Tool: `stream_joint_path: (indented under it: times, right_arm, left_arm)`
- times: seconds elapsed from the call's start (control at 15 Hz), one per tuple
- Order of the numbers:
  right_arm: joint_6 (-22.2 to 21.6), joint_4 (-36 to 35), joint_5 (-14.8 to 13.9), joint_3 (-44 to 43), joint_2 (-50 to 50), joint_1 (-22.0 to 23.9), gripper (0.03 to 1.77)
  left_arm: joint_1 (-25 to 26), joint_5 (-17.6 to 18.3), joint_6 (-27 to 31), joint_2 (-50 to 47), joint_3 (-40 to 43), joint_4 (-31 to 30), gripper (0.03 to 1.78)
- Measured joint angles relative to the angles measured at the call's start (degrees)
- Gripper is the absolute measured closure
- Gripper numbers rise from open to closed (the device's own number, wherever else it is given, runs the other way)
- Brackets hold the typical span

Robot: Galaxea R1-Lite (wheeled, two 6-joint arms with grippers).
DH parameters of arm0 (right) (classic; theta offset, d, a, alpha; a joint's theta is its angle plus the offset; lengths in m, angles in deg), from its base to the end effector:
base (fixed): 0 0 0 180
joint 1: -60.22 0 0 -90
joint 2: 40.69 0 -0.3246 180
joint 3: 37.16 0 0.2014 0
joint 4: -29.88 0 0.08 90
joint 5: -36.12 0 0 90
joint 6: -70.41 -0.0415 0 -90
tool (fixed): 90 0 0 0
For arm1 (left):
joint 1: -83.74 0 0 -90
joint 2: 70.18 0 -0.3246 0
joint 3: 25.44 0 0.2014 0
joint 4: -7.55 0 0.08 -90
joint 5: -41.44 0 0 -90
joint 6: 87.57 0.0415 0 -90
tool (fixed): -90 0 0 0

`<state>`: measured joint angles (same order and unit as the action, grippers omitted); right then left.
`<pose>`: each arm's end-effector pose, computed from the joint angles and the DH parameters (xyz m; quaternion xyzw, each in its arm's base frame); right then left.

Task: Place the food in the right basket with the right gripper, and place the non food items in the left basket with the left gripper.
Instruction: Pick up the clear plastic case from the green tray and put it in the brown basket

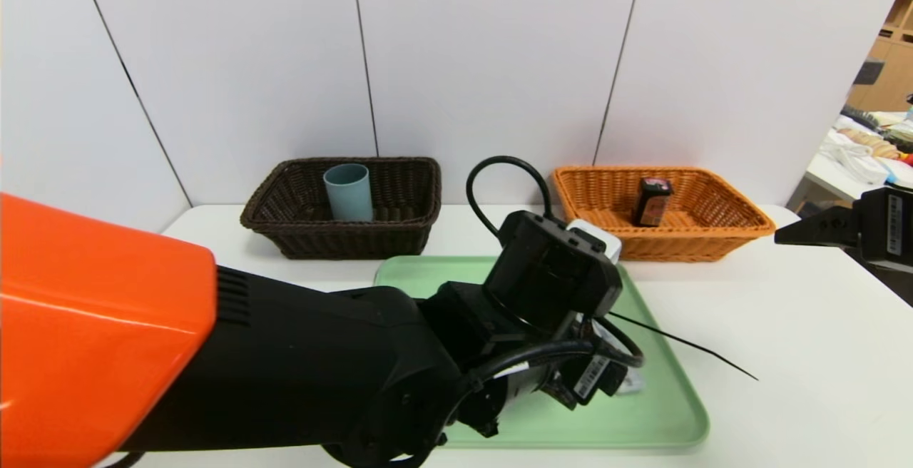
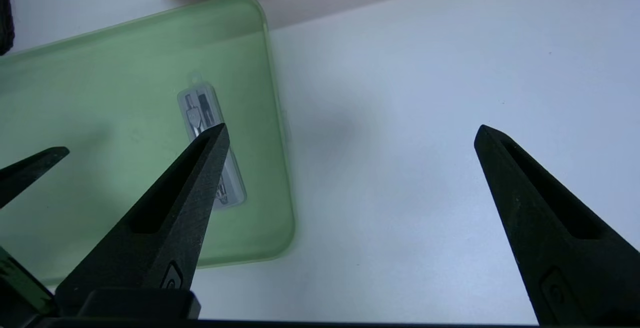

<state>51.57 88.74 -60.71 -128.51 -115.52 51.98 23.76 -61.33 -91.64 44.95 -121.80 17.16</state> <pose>0.1964 0.0235 0.2889 0.1059 0.3551 -0.0473 0.9276 0.2253 -0.3717 0.1718 0.1137 0.2110 -0.3810 0.8930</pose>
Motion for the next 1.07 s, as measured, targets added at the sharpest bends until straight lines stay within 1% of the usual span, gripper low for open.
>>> stream_joint_path:
  times: [0.27, 0.47, 0.6, 0.67, 0.87, 1.07]
  right_arm:
    - [-0.1, 0.0, 0.0, 1.0, 0.2, 0.0, 0.11]
    - [-0.7, 0.0, 0.0, 1.9, 0.4, 0.0, 0.11]
    - [-0.7, 0.0, 0.0, 2.3, 0.4, 0.0, 0.1]
    - [-0.7, 0.0, 0.1, 2.5, 0.5, 0.0, 0.1]
    - [-0.7, 0.0, 0.1, 2.8, 0.9, 0.0, 0.1]
    - [-0.6, 0.0, 0.1, 3.1, 1.2, 0.0, 0.1]
  left_arm:
    - [-1.9, -5.3, -2.4, 4.9, -7.4, 4.4, 0.12]
    - [-3.1, -7.4, -6.6, 7.6, -12.2, 8.9, 0.12]
    - [-3.7, -10.6, -9.1, 9.5, -14.6, 10.7, 0.12]
    - [-4.0, -11.5, -10.1, 10.3, -15.6, 11.2, 0.12]
    - [-4.4, -12.6, -13.3, 12.3, -19.7, 14.2, 0.12]
    - [-5.4, -16.9, -17.3, 15.2, -26.7, 19.7, 0.12]
